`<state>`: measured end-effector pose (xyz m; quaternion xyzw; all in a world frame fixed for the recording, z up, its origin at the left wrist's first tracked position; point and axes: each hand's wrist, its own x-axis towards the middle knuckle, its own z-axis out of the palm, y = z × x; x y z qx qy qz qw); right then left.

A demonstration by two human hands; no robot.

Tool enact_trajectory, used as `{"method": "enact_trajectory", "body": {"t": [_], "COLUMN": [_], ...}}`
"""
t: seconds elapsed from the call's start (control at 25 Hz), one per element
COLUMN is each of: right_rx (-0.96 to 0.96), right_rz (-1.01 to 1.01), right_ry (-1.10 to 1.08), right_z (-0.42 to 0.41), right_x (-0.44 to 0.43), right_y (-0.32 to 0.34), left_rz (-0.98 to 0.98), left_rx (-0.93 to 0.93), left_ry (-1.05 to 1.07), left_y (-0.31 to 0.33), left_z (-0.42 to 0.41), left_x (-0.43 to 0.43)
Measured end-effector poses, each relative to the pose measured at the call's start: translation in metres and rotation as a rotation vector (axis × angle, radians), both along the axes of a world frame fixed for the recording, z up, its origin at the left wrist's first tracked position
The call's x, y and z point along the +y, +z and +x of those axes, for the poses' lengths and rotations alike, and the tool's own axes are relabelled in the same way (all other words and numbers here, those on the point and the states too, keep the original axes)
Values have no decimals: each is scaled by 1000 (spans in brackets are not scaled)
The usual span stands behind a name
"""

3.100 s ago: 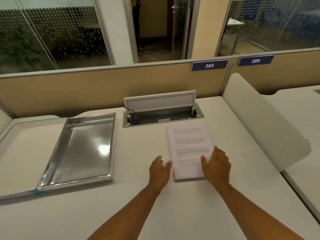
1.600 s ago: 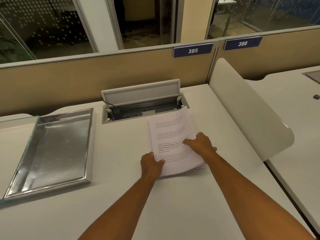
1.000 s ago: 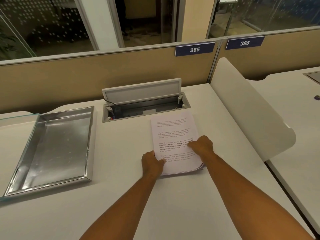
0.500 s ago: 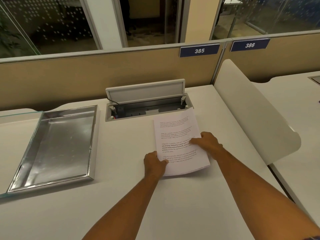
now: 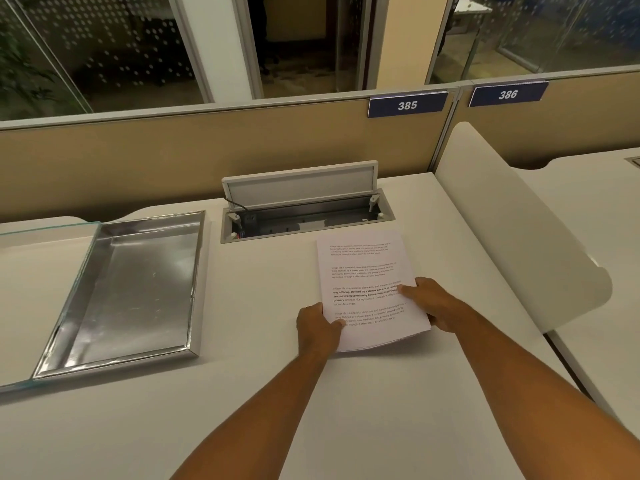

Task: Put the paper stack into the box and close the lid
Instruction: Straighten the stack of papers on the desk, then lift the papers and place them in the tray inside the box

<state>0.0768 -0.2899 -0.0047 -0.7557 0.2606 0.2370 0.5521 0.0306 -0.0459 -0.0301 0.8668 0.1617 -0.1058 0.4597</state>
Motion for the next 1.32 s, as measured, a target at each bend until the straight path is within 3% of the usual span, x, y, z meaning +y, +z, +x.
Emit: {"method": "enact_trajectory", "body": {"t": [0.16,0.36,0.48,0.64,0.88,1.12,1.32], "right_rx": [-226,-376,-416,-441,-612,-710,-785], "right_rz": [16,118,129,9,-111,-19,55], "right_ry": [-11,0,90,242,242,175,113], "right_z": [-12,-47,-68,-78,-95,-116,-129], "right_x": [12,23,40,76,134,168,174], "right_y": [22,54,57,40,12,-18,7], "left_rz": [-135,-660,-867,-607,-386,-463,-535], "left_rx": [64,279,207,77,-386,-497,-516], "left_ry": [2,68,73,113,92,63,10], "left_y": [1,29,44,61,74,63,62], "left_z": [2,19,24,10,-43,-83,-94], "left_x": [14,47,74,100,136,160,165]}}
